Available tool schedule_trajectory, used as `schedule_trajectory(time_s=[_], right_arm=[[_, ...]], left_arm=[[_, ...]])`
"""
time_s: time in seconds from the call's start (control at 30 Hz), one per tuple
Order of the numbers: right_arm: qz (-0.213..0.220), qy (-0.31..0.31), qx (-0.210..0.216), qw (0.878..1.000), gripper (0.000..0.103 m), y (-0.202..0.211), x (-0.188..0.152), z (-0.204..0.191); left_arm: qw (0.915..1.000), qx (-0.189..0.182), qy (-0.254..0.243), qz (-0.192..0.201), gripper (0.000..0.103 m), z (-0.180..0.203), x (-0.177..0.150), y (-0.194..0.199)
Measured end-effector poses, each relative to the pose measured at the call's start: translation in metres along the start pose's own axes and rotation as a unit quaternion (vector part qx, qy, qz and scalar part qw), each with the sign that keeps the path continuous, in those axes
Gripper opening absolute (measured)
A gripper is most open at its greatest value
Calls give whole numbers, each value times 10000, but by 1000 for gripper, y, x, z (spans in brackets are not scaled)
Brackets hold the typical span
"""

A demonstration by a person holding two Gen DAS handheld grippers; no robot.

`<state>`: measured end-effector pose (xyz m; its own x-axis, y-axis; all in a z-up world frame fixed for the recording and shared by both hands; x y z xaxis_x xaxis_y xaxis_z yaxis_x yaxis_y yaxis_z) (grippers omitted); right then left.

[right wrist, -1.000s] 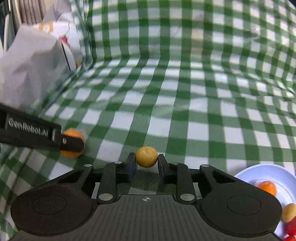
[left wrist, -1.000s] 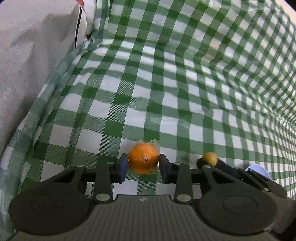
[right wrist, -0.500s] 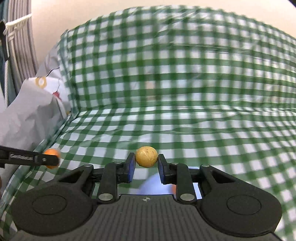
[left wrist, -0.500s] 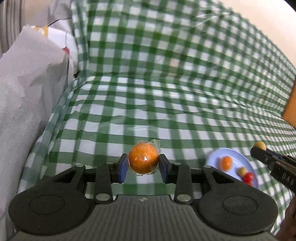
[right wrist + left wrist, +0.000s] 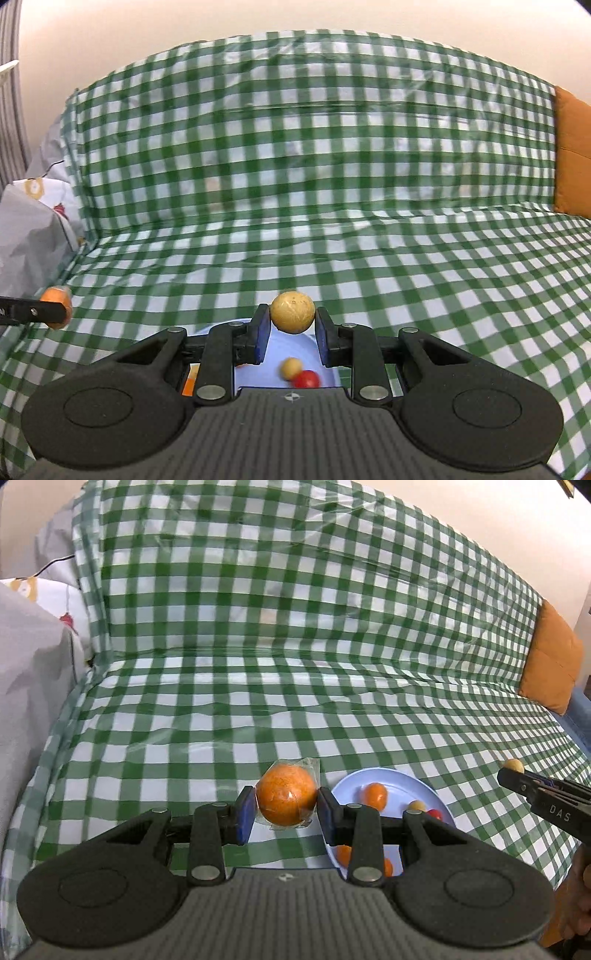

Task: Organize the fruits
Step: 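Carry the wrapped tangerine with the left tool while the right tool carries the plum over the plate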

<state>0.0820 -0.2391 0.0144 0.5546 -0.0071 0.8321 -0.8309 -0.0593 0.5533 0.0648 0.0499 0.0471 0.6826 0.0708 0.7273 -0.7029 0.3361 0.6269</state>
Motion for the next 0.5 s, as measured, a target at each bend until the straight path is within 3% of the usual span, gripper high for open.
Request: schedule_trajectory(time_s=[0.5], right_arm=[[-76,83,-12,9999,27,-20,-1,8]], left_arm=[[9980,-196,-573,-187,40,42,-3,-46]])
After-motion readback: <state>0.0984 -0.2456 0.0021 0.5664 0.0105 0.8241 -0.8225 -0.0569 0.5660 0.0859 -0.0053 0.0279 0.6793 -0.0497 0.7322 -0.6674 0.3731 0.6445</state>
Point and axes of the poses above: each gripper's, at about its wrist camera, not at the fingertips, and y roughly against the way its jaws point, z to its right, x to its top, the point moved 2 cm from there along -y, roughly the way its jaws point, and after that the axes turned 12 degrees about -x, right-handed, at the moved point
